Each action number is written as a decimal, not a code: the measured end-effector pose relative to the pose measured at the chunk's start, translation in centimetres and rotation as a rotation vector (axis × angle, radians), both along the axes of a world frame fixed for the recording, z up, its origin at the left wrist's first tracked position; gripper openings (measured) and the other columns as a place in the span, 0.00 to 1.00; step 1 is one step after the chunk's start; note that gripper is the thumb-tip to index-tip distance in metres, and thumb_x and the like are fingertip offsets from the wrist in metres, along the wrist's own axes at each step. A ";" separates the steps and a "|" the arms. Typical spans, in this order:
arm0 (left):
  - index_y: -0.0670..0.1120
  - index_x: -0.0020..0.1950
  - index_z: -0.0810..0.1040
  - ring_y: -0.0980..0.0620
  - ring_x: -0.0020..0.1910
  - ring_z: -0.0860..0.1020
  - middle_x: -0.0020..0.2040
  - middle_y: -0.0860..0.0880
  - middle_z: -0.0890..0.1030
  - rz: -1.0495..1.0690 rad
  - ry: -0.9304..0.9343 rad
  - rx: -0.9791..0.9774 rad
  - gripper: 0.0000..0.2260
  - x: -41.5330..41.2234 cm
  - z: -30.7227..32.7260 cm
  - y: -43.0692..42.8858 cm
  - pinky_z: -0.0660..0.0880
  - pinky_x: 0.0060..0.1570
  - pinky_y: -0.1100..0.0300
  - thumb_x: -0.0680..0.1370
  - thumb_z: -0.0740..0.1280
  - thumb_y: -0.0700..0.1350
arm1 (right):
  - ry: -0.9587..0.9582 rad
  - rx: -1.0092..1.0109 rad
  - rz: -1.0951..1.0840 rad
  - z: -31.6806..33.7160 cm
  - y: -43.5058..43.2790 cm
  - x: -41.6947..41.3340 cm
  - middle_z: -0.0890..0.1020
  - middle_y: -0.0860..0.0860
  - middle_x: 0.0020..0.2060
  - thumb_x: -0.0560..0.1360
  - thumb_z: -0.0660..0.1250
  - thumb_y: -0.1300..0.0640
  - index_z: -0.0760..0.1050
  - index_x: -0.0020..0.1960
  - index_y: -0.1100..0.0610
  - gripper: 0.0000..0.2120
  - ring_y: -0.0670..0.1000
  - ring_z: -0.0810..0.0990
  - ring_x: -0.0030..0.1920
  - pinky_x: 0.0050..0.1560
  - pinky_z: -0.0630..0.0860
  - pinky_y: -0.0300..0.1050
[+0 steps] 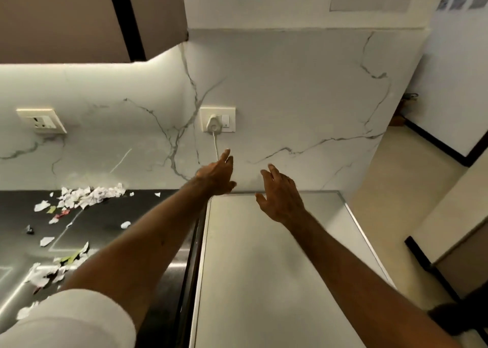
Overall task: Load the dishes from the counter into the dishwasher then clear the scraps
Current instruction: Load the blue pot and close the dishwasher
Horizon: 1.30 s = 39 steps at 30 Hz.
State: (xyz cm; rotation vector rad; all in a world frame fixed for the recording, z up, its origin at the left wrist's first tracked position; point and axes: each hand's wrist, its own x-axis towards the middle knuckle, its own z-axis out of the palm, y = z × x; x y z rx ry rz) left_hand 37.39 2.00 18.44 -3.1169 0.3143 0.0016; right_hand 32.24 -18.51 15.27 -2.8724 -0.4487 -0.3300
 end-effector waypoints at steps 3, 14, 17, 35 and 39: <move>0.38 0.81 0.53 0.39 0.71 0.73 0.82 0.40 0.40 -0.005 -0.013 0.028 0.38 3.2 1.8 -0.1 0.74 0.67 0.46 0.80 0.68 0.54 | -0.012 -0.027 0.003 2.0 0.4 2.2 0.63 0.61 0.80 0.79 0.69 0.46 0.64 0.79 0.59 0.33 0.63 0.70 0.75 0.73 0.70 0.58; 0.38 0.75 0.68 0.37 0.81 0.48 0.81 0.36 0.51 0.040 0.037 0.094 0.30 11.5 2.9 -0.7 0.58 0.78 0.44 0.82 0.63 0.58 | -0.003 -0.022 0.018 3.1 -1.2 6.2 0.59 0.58 0.82 0.81 0.66 0.45 0.62 0.80 0.56 0.32 0.60 0.68 0.77 0.76 0.66 0.56; 0.39 0.75 0.69 0.35 0.78 0.59 0.81 0.33 0.48 0.056 0.078 0.095 0.30 13.5 2.0 -0.4 0.62 0.76 0.45 0.81 0.65 0.59 | 0.020 -0.021 0.003 2.4 -2.4 6.7 0.58 0.58 0.82 0.81 0.65 0.45 0.61 0.80 0.56 0.32 0.60 0.68 0.76 0.76 0.67 0.56; 0.52 0.83 0.43 0.37 0.81 0.52 0.83 0.42 0.42 -0.035 0.643 0.018 0.48 -5.6 -18.3 -2.5 0.57 0.78 0.43 0.75 0.70 0.65 | 0.846 -0.140 -0.078 -13.8 -4.6 -1.2 0.52 0.57 0.84 0.77 0.67 0.33 0.49 0.85 0.53 0.47 0.61 0.54 0.83 0.81 0.57 0.58; 0.55 0.81 0.36 0.30 0.79 0.41 0.81 0.42 0.35 0.015 0.683 0.011 0.54 -12.7 -21.9 -2.7 0.61 0.73 0.31 0.72 0.74 0.63 | 0.928 -0.188 -0.107 -19.2 -5.2 -7.9 0.30 0.49 0.82 0.71 0.71 0.31 0.33 0.83 0.43 0.59 0.61 0.33 0.82 0.76 0.45 0.74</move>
